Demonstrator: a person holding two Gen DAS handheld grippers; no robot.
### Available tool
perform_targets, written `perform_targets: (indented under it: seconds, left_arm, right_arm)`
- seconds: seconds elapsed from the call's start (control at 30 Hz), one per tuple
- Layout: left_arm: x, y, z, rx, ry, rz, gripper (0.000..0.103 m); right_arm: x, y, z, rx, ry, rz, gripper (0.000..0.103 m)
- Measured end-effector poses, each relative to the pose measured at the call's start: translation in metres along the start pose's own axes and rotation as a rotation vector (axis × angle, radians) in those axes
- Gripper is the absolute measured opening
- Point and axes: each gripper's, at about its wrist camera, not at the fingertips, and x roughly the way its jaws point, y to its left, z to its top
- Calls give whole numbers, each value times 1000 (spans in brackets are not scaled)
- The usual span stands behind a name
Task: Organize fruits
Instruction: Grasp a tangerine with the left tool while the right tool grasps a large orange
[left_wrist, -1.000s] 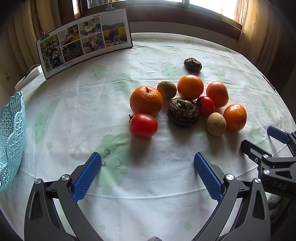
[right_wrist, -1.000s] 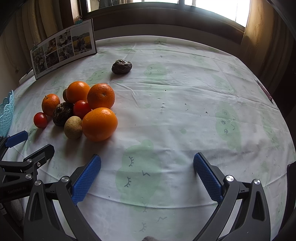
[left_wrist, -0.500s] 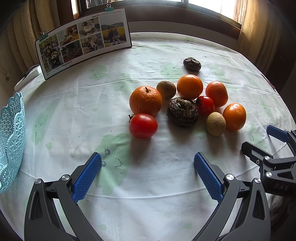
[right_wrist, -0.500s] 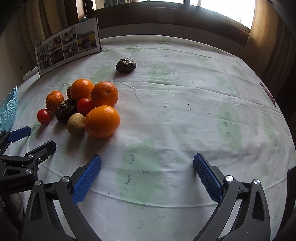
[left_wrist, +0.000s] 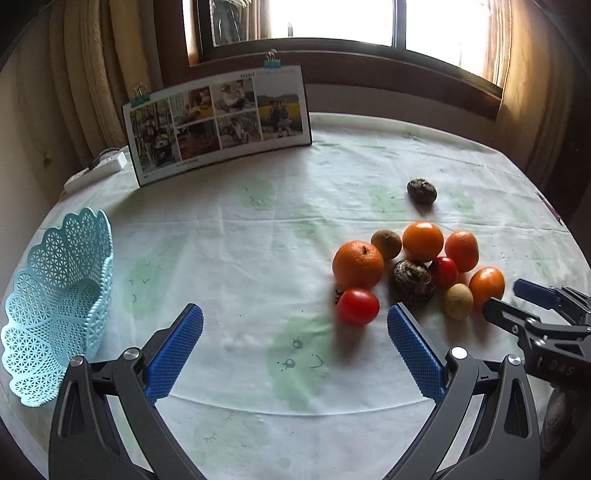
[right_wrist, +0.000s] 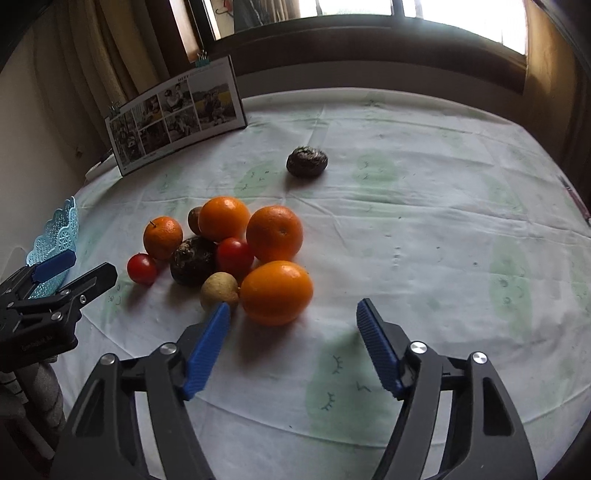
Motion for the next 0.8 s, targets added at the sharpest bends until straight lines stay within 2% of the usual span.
perform_targets:
  seconds: [0.17,0.33,0.43,0.6,0.67,0.8]
  left_arm:
    - [14,-8,2,18,19,-10,101]
    - [18,-9,12,11,14,-35,101]
    - [28,-11,21,10,24,-41,100]
    - [42,-18,30,18,49,-88,88]
    - [50,-22,31,17,76,-114,77]
    - [60,-22,35,-16,107,-172,65]
  right_arm:
    - [13,2,7,-12,8,23,53]
    - [14,1,9,-5,3,49,50]
    - [14,-1,10,9,1,85,43]
    - [14,-4,9,20,-2,100,42]
    - [14,-5,8,24,-5,105,42]
    - [14,-6,7,26,-9,108,42]
